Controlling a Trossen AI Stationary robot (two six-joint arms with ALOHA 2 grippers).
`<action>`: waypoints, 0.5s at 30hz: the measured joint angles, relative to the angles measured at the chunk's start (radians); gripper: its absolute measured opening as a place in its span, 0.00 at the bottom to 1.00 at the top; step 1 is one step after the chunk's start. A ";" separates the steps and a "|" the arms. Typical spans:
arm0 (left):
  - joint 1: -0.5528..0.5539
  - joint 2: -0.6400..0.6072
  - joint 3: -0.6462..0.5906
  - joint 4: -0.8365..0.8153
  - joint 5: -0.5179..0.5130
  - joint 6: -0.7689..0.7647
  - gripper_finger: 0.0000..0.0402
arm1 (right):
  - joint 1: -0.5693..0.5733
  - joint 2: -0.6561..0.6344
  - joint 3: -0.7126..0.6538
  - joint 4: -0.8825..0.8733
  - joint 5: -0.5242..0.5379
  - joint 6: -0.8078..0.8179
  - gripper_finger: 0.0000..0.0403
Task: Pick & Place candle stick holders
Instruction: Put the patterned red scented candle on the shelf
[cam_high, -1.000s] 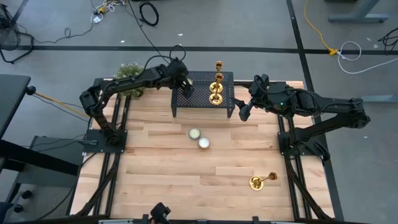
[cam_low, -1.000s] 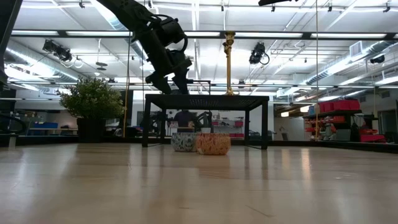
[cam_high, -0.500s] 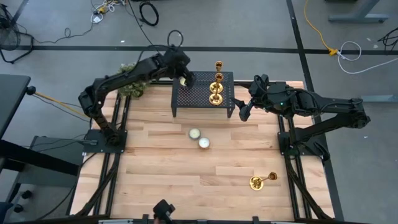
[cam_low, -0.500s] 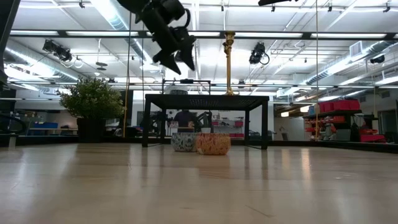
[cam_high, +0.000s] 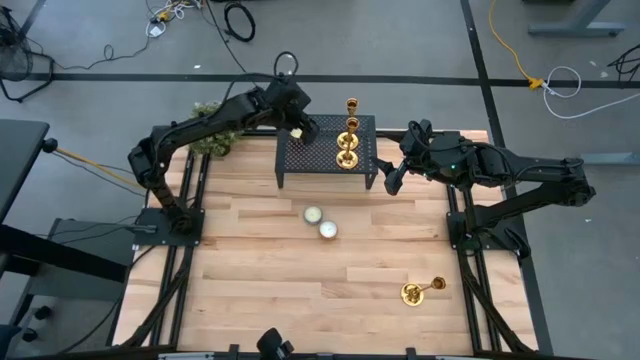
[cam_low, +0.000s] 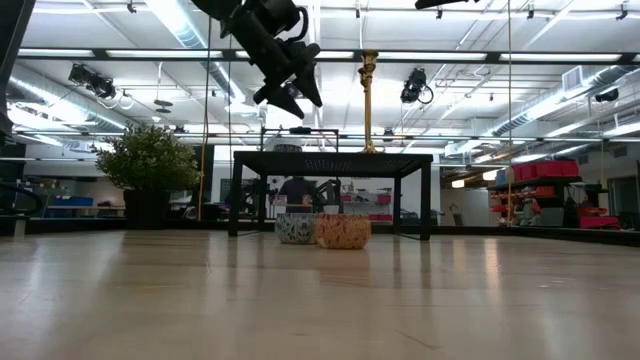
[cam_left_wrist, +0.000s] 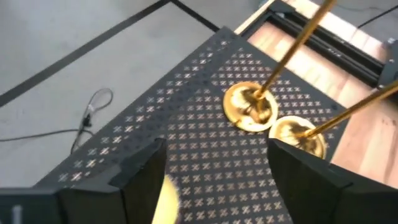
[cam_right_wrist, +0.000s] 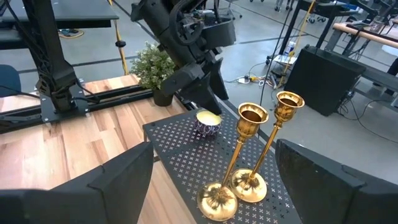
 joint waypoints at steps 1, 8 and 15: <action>-0.003 0.003 0.000 0.000 0.001 -0.008 0.66 | 0.000 0.000 0.000 0.000 0.000 0.000 0.84; -0.012 0.014 0.000 -0.066 0.003 -0.021 0.53 | 0.000 0.000 0.000 0.000 0.000 0.000 0.84; -0.013 0.011 0.000 -0.188 0.016 0.032 0.44 | 0.000 0.000 0.000 -0.002 0.000 0.000 0.84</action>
